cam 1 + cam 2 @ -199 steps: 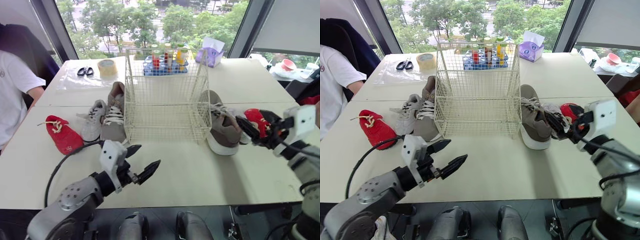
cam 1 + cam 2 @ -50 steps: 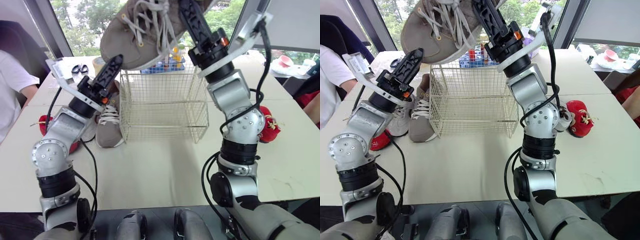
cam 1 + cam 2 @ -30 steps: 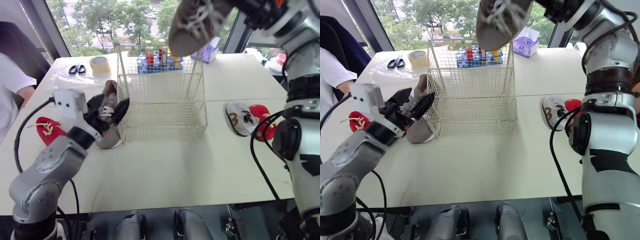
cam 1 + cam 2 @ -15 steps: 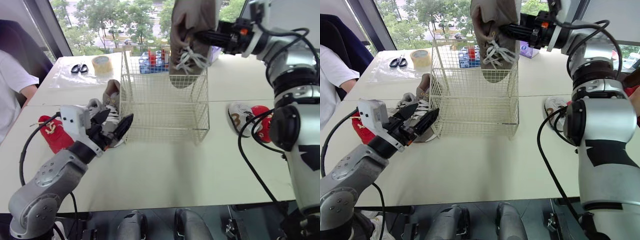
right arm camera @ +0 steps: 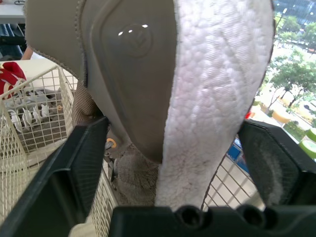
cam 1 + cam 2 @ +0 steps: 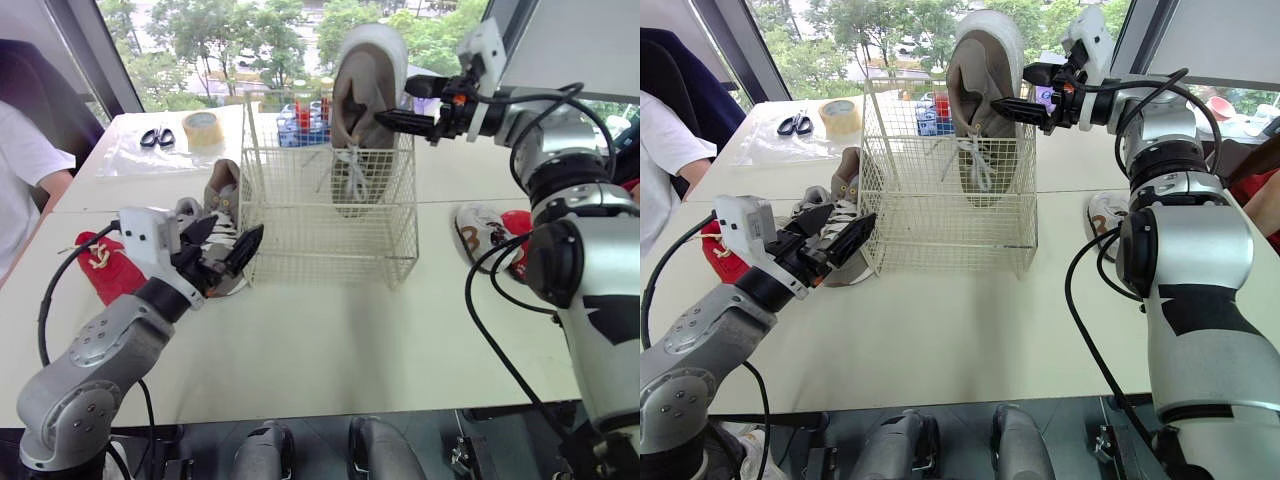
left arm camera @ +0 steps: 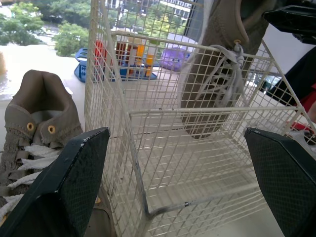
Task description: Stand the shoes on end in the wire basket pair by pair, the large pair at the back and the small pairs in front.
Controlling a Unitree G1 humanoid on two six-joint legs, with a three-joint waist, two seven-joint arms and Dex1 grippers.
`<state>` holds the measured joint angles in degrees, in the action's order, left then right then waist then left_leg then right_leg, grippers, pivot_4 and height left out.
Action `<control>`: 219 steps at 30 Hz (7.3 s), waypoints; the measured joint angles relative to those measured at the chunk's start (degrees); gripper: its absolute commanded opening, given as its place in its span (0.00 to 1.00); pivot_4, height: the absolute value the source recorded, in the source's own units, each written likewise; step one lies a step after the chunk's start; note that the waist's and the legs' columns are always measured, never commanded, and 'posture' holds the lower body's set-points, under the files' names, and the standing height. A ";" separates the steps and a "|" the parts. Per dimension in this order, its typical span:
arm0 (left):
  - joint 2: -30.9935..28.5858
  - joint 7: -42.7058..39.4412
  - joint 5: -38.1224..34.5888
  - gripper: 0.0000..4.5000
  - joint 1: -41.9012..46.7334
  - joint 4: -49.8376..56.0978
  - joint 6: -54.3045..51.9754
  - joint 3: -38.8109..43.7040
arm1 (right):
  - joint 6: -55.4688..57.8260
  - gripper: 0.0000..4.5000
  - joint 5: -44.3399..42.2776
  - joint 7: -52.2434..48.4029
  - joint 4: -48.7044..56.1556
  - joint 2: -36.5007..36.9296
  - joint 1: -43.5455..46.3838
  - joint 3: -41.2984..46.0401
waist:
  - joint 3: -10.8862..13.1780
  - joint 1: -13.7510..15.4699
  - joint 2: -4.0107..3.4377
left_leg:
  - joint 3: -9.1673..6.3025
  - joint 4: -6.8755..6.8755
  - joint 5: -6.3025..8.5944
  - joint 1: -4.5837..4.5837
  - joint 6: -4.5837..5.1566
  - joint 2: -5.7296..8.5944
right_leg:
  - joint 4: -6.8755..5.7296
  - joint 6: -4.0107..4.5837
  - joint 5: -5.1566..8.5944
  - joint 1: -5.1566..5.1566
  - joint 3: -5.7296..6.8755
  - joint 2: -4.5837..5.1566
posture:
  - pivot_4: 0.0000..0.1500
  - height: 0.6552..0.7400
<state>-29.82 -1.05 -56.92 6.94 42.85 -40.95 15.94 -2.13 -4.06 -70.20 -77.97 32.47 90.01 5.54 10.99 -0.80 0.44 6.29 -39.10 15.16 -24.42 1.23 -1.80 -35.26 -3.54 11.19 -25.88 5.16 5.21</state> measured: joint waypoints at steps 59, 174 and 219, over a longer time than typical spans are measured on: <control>-0.67 -46.14 48.97 0.01 67.61 -104.54 7.35 -23.12 | 51.27 1.00 -29.94 27.26 105.75 2.62 -50.75 -5.37 | -0.05 1.43 0.25 | -0.10 -0.16 0.21 -0.02 0.37 0.03 | -0.12 -0.04 0.01 0.04 0.18 -0.09 | 1.00 1.00; 7.73 -13.50 -11.74 0.96 -8.58 5.79 -9.38 -11.48 | 29.85 1.00 -19.16 59.28 86.14 -4.83 -82.29 15.41 | -0.28 1.53 0.04 | -0.15 -0.13 0.26 1.04 0.40 0.04 | 0.03 0.24 0.15 1.07 -0.12 -0.10 | 1.00 1.00; -16.38 -19.40 -38.37 1.00 35.51 -38.69 -4.81 9.25 | 10.82 0.13 -21.16 24.07 75.52 7.63 -25.38 -0.78 | 0.02 0.01 -0.05 | -0.07 -0.07 0.17 0.12 0.21 0.03 | 0.07 -0.17 0.07 0.21 -0.14 -0.13 | 1.00 1.00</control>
<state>-46.19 -20.45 -95.29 42.45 4.16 -45.75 25.19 8.69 -25.22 -46.14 -2.45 40.10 64.63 4.75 11.01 -0.79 0.39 6.22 -39.17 15.33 -24.31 1.44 -1.77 -35.19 -3.71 11.26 -25.66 5.02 5.08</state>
